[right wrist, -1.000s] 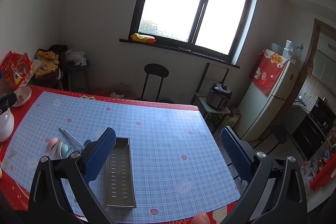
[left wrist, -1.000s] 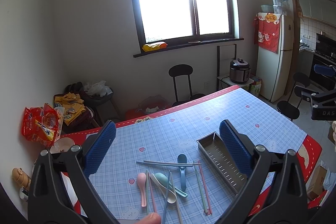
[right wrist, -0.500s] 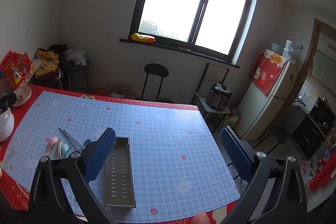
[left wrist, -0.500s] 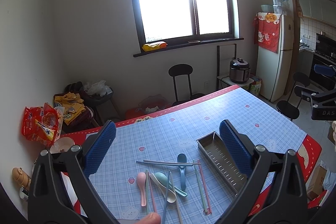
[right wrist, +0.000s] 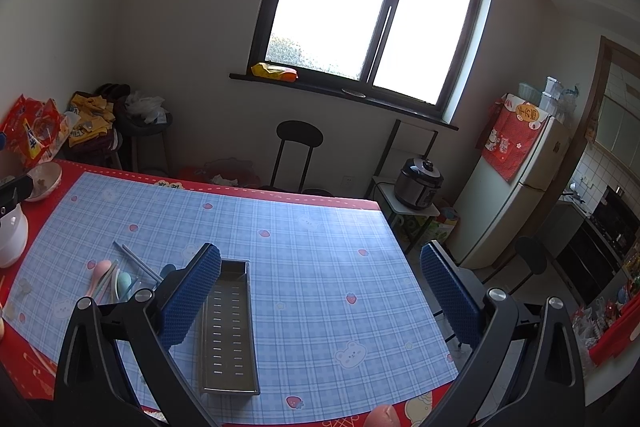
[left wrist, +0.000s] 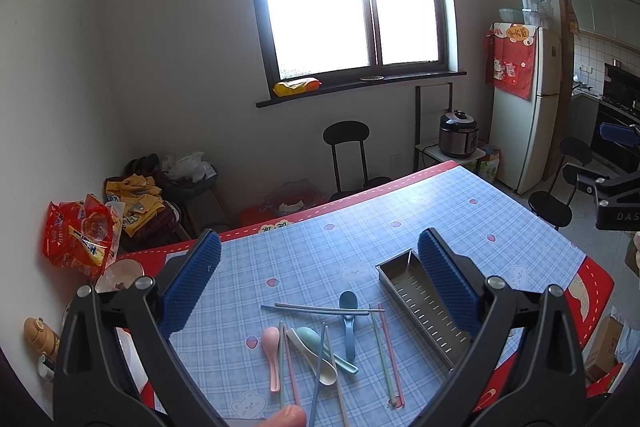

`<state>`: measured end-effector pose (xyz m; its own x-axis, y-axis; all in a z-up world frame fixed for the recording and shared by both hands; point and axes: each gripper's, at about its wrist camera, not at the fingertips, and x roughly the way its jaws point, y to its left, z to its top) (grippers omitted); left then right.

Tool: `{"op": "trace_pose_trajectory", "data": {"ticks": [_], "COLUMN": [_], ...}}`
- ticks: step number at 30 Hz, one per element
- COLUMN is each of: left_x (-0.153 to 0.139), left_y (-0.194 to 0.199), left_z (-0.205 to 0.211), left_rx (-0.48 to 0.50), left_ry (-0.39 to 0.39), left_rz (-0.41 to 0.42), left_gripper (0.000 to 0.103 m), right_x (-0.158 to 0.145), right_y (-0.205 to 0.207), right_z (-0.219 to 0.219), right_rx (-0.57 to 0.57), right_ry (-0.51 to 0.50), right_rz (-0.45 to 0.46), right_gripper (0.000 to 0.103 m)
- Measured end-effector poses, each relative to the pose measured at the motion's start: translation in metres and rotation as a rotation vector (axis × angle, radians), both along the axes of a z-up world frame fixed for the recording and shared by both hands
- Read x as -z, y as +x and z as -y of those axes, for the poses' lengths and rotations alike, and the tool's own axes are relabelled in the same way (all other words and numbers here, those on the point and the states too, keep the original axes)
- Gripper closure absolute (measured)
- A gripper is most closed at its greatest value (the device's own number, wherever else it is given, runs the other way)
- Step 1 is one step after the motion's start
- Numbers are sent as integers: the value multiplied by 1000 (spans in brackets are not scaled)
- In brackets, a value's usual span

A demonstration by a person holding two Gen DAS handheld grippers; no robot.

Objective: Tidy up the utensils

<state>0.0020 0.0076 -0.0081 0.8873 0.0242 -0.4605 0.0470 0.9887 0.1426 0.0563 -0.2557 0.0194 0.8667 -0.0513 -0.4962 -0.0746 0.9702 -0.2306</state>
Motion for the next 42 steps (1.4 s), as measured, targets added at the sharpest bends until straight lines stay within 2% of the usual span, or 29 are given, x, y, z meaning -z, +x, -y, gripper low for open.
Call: {"op": "trace_pose_trajectory", "data": {"ticks": [19,21,24,27,35,42], "left_x": [0,3,11,23,65,110], "left_y": [1,2,5,9,12,8], "left_z": [-6,-9,-21,-34,-79,-118], "left_rx": [-14,-18,3,14,-88,-191], "left_ry": [-21,-37,-119,-199,-289,-290], "left_rz": [-18,-30,-56,-96,-212,-276], "left_gripper": [5,5,5,5,6,6], "right_x": [7,11,16,33,92,149], "right_y": [1,2,4,13,41,68], "right_z": [-3,-6,-5,-8,-46,-98], "right_rx": [-1,-17,-43,-103,-232,-354], "right_ry": [1,14,62,125,221,199], "right_rz": [-10,-23,-54,-113,-276,-406], "right_gripper": [5,5,5,5,5,5]}}
